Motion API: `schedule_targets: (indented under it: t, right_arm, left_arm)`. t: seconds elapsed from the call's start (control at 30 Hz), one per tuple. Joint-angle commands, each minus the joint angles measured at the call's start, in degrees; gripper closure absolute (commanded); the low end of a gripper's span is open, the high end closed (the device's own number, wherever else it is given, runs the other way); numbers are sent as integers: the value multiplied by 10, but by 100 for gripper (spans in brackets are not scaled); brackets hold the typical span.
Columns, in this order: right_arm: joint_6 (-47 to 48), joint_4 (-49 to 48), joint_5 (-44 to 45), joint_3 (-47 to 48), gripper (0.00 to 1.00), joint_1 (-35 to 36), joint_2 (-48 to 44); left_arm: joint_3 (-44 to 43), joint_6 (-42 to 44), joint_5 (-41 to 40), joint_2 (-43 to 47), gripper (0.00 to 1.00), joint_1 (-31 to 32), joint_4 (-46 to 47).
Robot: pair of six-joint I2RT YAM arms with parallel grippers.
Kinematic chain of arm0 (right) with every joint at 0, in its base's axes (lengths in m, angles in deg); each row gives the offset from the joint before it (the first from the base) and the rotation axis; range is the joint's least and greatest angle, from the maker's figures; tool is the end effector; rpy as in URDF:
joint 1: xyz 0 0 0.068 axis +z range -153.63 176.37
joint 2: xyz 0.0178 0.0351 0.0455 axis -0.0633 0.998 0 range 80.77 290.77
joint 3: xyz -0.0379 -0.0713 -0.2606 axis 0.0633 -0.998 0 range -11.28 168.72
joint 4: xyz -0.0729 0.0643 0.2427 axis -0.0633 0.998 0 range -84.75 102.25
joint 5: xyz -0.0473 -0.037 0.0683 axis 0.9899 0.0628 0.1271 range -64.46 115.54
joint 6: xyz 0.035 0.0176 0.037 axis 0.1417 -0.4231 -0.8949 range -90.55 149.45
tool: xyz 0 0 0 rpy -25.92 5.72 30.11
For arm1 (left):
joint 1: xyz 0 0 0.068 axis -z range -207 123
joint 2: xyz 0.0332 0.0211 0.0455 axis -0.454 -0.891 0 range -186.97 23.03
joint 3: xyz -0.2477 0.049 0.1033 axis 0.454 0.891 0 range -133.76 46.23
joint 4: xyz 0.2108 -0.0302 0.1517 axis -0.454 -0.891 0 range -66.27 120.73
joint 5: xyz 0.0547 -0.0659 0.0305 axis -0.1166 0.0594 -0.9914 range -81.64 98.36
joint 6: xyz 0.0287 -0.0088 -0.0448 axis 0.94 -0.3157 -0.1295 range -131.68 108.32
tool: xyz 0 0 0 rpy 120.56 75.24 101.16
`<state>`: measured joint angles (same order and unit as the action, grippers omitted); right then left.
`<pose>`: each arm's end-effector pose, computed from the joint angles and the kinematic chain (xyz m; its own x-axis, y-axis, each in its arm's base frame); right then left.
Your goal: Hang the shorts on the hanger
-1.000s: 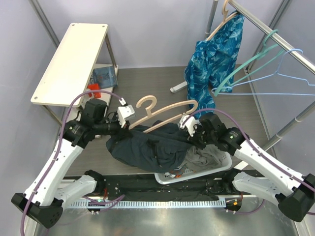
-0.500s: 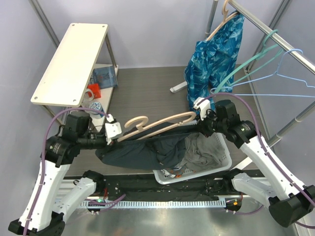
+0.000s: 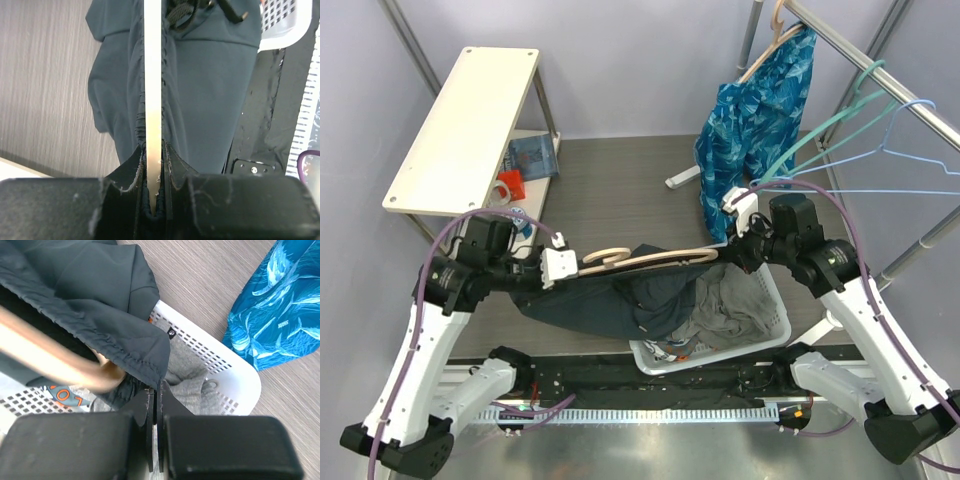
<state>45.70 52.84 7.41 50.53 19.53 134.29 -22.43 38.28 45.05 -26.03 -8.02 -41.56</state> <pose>0.1614 0.0811 0.3521 -0.3926 -0.4571 -0.7981 -0.7344 0.6782 -0.0272 0.1064 -0.0591 0.3702 -0.0218 0.6568 -0.7537 0.9639 0.2140 0.1585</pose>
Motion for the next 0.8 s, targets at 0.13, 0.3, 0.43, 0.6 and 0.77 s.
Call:
schedule_targets:
  t: [0.13,0.3,0.43,0.6,0.77]
  right_arm:
    - [44,74,16,65,99,-16,-9]
    - [9,72,-6,107,99,16,29]
    - [-4,65,6,141,99,54,54]
    - [-6,63,51,149,99,99,58]
    - [3,69,8,149,71,107,59]
  left_arm:
    - [-81,-19,-79,-72,100,1,-120]
    - [-140,-69,-112,-133,100,81,-100]
    - [-124,-102,-172,-139,100,149,-54]
    - [-128,-114,-194,-164,100,170,-57]
    - [-132,-122,-170,-149,100,170,-28]
